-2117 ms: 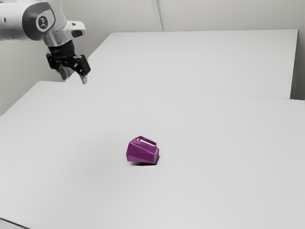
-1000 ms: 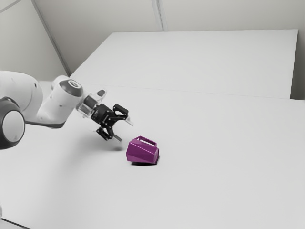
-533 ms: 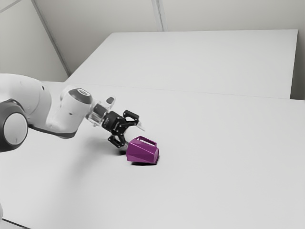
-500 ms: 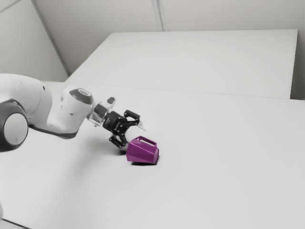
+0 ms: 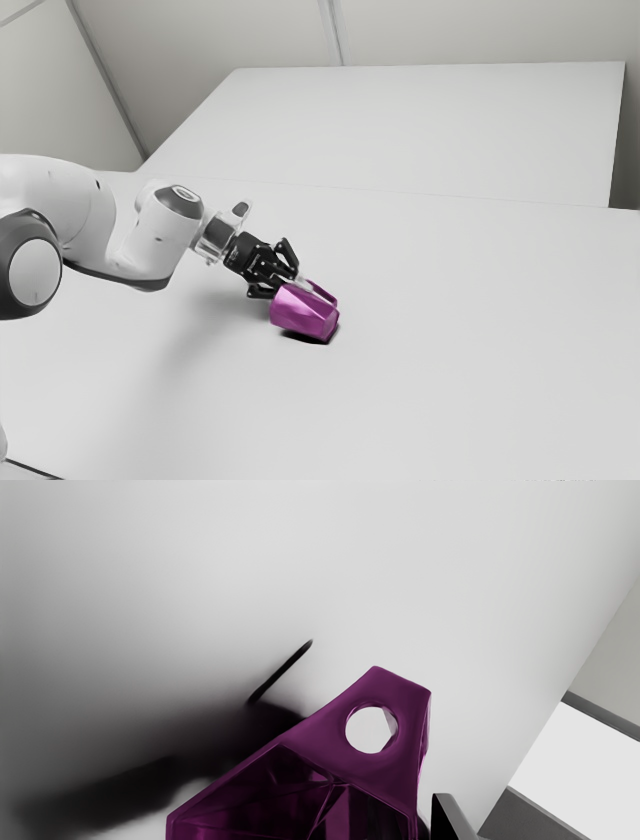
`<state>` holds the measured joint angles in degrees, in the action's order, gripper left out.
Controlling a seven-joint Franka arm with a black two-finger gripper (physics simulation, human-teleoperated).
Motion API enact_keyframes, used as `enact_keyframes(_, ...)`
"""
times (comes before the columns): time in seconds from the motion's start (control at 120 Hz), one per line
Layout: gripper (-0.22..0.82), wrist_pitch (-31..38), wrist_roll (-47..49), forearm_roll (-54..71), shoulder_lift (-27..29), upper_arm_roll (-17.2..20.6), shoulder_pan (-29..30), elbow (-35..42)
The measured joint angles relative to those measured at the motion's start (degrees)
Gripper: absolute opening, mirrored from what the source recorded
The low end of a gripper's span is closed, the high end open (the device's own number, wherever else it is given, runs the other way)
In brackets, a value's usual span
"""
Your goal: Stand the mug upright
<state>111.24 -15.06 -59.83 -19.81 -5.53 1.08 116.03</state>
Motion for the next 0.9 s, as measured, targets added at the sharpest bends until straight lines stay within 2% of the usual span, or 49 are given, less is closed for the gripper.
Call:
enact_keyframes(0.342,-0.14,0.84,2.01,10.00,0.97,1.52,-0.06,-3.24)
enact_keyframes(0.708,-0.18,1.64,9.50,41.87,11.87,3.19,-6.19,-3.80)
enact_keyframes(0.9,-0.18,5.10,13.38,54.83,15.20,3.72,-8.32,0.47)
